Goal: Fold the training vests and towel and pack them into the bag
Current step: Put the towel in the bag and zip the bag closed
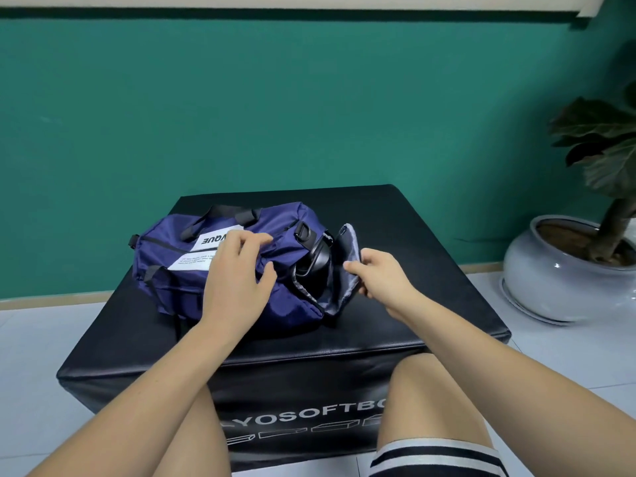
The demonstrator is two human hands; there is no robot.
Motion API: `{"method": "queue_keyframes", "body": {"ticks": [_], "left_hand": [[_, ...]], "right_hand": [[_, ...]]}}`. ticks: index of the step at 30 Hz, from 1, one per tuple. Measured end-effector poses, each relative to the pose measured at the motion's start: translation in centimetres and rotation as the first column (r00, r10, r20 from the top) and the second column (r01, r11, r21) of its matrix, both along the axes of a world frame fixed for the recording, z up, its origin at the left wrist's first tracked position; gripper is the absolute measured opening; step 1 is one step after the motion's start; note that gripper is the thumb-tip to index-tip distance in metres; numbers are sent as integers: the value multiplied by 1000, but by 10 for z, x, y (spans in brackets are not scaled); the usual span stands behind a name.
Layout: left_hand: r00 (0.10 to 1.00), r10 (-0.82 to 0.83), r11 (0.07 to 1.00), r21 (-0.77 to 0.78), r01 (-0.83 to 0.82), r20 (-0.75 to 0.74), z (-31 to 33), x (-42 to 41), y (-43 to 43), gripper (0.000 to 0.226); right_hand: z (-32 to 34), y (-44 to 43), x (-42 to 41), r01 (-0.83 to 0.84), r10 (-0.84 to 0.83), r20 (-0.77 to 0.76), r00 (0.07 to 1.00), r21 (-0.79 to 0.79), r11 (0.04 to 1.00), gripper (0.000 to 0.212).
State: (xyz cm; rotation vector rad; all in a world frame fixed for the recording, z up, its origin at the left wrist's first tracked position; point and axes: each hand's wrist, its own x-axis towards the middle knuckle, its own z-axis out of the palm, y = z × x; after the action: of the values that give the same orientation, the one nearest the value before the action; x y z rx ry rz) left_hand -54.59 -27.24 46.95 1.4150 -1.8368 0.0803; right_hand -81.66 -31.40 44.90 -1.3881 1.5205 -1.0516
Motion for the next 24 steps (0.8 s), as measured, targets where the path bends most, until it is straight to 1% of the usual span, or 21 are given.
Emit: {"method": "queue_keyframes", "body": {"ticks": [2,5,7,10,13,15,18,20,22,24], "left_hand": [[999,-50,999,-6,50,17,3,-6,4,45],[997,-73,997,38,73,-23,6,-15,11,44],[997,-70,996,48,71,-34,12,-17,17,40],[996,-87,994,63,88,-10,19,-21,27,30],[996,-90,990,108,89,11,20,-25,33,19],[994,-108,988,118,104,23,16,-20,29,18],[989,-148,975,165,148,-15,12,-8,18,16],[985,-168,968,184,171,-31,12,-4,15,14],[981,-191,961,197,194,-38,14,-4,14,15],[980,-197,950,244,196,-20,16,-5,15,27]], "right_hand": [[8,11,19,-48,48,-13,999,-2,999,31],[14,26,48,-115,115,-34,993,8,993,34],[16,36,63,-137,137,-48,989,8,991,36],[21,53,80,-169,163,-141,977,-33,985,37],[24,73,96,-232,213,-202,956,-78,969,24],[16,83,106,-232,203,-231,952,-106,967,21],[-6,95,117,-196,164,-236,958,-120,973,37],[-16,101,122,-186,146,-251,957,-144,972,41],[-21,101,126,-184,136,-267,954,-161,970,40],[-23,100,129,-208,161,-271,949,-155,966,33]]}}
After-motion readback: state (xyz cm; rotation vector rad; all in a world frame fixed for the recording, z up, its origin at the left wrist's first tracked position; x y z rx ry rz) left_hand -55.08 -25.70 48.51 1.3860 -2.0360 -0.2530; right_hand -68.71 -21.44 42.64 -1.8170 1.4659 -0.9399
